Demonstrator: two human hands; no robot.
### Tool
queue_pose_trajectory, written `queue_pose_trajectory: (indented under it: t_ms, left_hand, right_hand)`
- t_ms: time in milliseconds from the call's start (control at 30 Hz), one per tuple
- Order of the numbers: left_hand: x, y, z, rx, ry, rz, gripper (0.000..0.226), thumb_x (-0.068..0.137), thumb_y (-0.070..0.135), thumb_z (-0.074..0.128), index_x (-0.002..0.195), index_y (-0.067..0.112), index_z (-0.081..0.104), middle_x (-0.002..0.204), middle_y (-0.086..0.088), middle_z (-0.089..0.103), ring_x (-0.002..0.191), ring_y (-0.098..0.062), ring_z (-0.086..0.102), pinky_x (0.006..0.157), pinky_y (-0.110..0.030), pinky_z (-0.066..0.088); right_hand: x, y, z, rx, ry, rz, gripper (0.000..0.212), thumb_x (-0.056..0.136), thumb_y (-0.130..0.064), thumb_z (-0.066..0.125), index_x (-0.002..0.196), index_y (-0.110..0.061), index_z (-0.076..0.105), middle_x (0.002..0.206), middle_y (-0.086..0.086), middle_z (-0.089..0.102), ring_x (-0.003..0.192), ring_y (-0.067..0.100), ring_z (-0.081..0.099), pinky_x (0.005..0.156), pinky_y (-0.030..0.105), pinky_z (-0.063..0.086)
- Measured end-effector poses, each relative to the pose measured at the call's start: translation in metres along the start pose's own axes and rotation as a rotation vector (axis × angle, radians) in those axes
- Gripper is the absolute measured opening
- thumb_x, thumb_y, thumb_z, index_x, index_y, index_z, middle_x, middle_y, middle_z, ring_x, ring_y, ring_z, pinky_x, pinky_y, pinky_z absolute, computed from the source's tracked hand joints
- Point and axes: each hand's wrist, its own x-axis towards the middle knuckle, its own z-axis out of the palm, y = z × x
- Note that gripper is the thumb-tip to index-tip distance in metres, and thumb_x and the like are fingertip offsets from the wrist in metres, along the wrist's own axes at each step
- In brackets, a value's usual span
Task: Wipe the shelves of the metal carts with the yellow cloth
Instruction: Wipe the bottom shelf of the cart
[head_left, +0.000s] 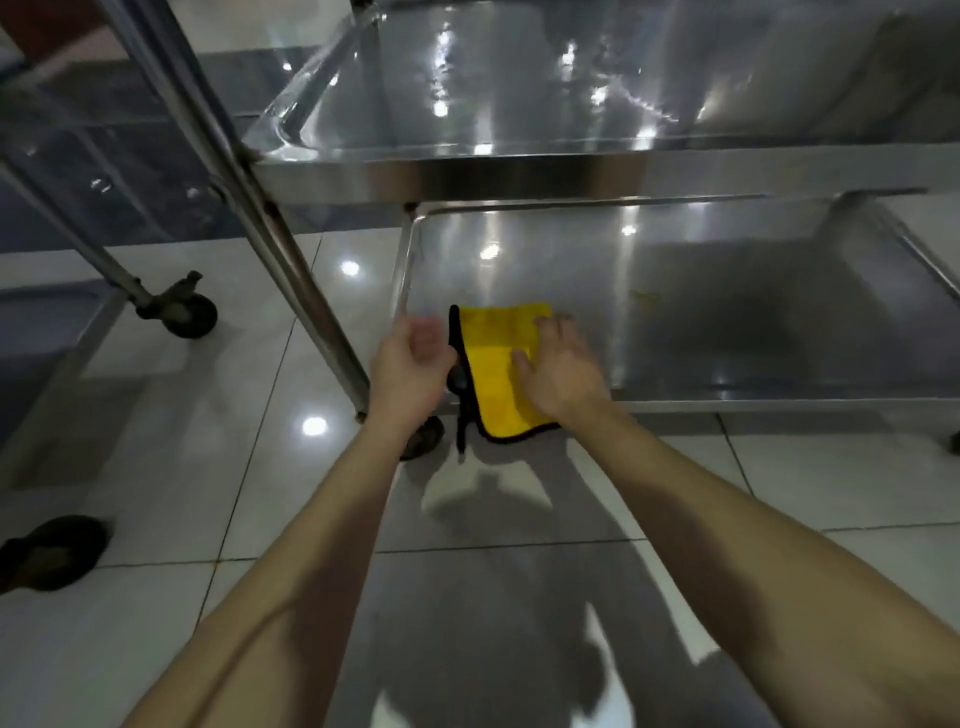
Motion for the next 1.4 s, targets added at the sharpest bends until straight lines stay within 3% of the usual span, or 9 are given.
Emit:
queue_pose_trajectory:
  t_ms: [67,133,233,333,400,467,567,967,1400]
  left_hand:
    - [-0.034,-0.024,-0.011,-0.002,0.118,-0.066,0.01,0.097,0.027,0.078,0.103,0.022,0.073,0.092,0.004,0.077,0.085,-0.014,0.076,0.084,-0.046,0.066]
    - [-0.052,-0.038,-0.03,0.048,0.353,-0.119,0.031,0.088,0.049,0.082,0.087,0.023,0.066,0.076,0.005,0.07,0.068,-0.007,0.067,0.07,-0.046,0.061]
    - [-0.038,-0.036,-0.06,0.033,0.536,-0.085,0.058,0.071,0.067,0.084,0.101,0.027,0.056,0.091,0.01,0.059,0.078,-0.001,0.057,0.07,-0.031,0.05]
    - [0.0,-0.017,-0.076,-0.158,0.302,-0.049,0.066,0.073,0.059,0.094,0.121,0.024,0.063,0.108,0.01,0.071,0.104,-0.009,0.071,0.091,-0.028,0.054]
    - [0.018,-0.009,-0.077,-0.27,0.187,-0.056,0.046,0.079,0.057,0.09,0.102,0.022,0.071,0.087,0.006,0.077,0.088,-0.01,0.078,0.089,-0.034,0.057]
    - [0.024,-0.009,-0.075,-0.283,0.216,-0.051,0.036,0.087,0.052,0.081,0.078,0.02,0.067,0.063,0.003,0.067,0.064,-0.015,0.07,0.078,-0.038,0.059]
    - [0.015,-0.013,-0.073,-0.316,0.285,-0.062,0.034,0.089,0.036,0.075,0.066,0.018,0.058,0.052,0.0,0.055,0.049,-0.019,0.058,0.062,-0.037,0.055]
    - [-0.071,-0.04,-0.11,-0.377,0.38,-0.083,0.028,0.077,0.035,0.075,0.054,0.025,0.061,0.05,0.003,0.052,0.044,-0.017,0.05,0.048,-0.031,0.044]
    - [-0.048,-0.053,-0.128,-0.444,0.443,-0.031,0.042,0.085,0.018,0.072,0.048,0.028,0.055,0.048,0.006,0.046,0.041,-0.015,0.043,0.049,-0.028,0.041]
  right_hand:
    - [-0.022,0.003,0.027,-0.114,-0.083,-0.048,0.063,0.108,-0.049,0.047,0.159,-0.014,0.037,0.172,0.018,0.022,0.156,0.038,0.027,0.128,0.056,0.019]
    - [-0.031,0.004,0.04,-0.132,-0.065,-0.069,0.063,0.106,-0.055,0.045,0.157,-0.018,0.042,0.174,0.017,0.019,0.161,0.035,0.017,0.13,0.059,0.007]
    - [-0.013,-0.003,0.037,-0.149,0.083,-0.13,0.068,0.104,-0.064,0.041,0.16,-0.025,0.042,0.175,0.014,0.02,0.164,0.033,0.009,0.131,0.059,0.001]
    - [0.009,-0.005,0.04,-0.233,0.011,-0.198,0.071,0.106,-0.068,0.027,0.169,-0.035,0.024,0.179,0.006,0.007,0.165,0.027,-0.002,0.132,0.054,-0.003]
    - [0.012,-0.006,0.052,-0.296,-0.105,-0.185,0.07,0.107,-0.069,0.014,0.17,-0.039,0.01,0.18,0.002,-0.002,0.165,0.024,-0.008,0.132,0.053,-0.006]
    - [0.006,-0.009,0.06,-0.312,-0.108,-0.158,0.068,0.107,-0.067,0.011,0.17,-0.041,0.008,0.18,0.001,-0.002,0.165,0.024,-0.009,0.132,0.053,-0.006]
    - [-0.012,-0.012,0.061,-0.311,-0.096,-0.162,0.068,0.108,-0.066,0.011,0.17,-0.04,0.008,0.18,0.001,-0.002,0.165,0.023,-0.01,0.132,0.053,-0.006]
    - [-0.085,-0.032,0.079,-0.274,-0.088,-0.26,0.069,0.103,-0.073,0.012,0.168,-0.048,0.011,0.18,0.004,0.004,0.165,0.023,-0.008,0.131,0.055,-0.007]
    - [0.11,-0.124,0.123,-0.291,-0.132,-0.207,0.082,0.096,-0.083,0.012,0.169,-0.045,0.007,0.177,0.022,-0.003,0.162,0.045,-0.005,0.124,0.071,-0.008]
